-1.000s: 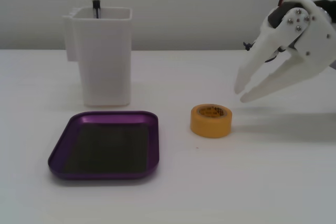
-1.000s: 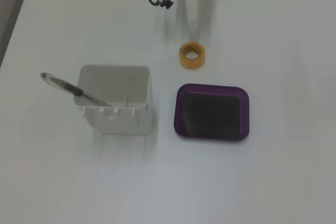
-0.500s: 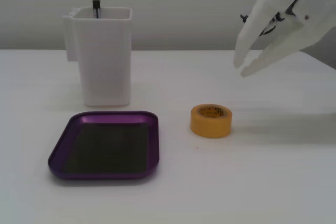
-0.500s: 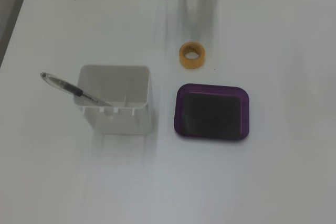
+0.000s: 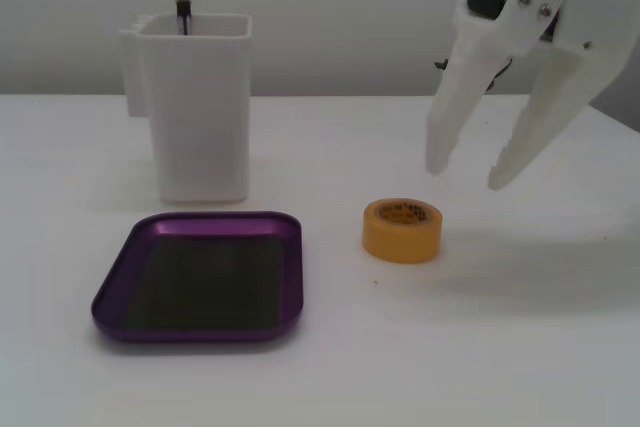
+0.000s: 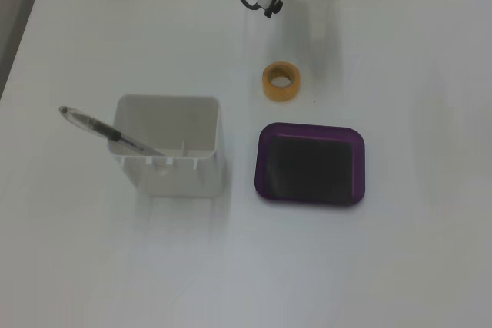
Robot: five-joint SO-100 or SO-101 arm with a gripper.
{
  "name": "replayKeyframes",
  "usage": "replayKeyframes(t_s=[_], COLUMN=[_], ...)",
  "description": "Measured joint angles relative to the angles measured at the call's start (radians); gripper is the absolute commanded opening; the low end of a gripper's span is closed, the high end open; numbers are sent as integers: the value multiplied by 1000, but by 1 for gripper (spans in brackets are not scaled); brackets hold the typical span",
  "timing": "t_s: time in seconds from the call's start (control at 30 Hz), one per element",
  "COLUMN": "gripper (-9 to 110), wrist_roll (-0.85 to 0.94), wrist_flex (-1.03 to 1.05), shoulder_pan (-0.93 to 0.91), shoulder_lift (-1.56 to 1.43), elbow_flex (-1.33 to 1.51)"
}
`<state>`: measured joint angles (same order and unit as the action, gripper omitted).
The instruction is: Grab up the yellow tape and put it in the box.
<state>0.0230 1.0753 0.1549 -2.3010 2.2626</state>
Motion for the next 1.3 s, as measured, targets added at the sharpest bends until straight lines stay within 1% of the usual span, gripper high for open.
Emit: replayKeyframes(t_s=[0.47, 0.57, 0.7, 0.83, 1.17, 1.3], gripper=[19, 19, 19, 19, 19, 19], wrist_roll=[2, 37, 80, 86, 92, 114], wrist_flex=[2, -28, -63, -64, -74, -121], shoulder_pan=[2, -52, -135, -167, -187, -179], shoulder_lift=[192, 219, 227, 227, 230, 230], elbow_flex=[-5, -5, -5, -5, -3, 41])
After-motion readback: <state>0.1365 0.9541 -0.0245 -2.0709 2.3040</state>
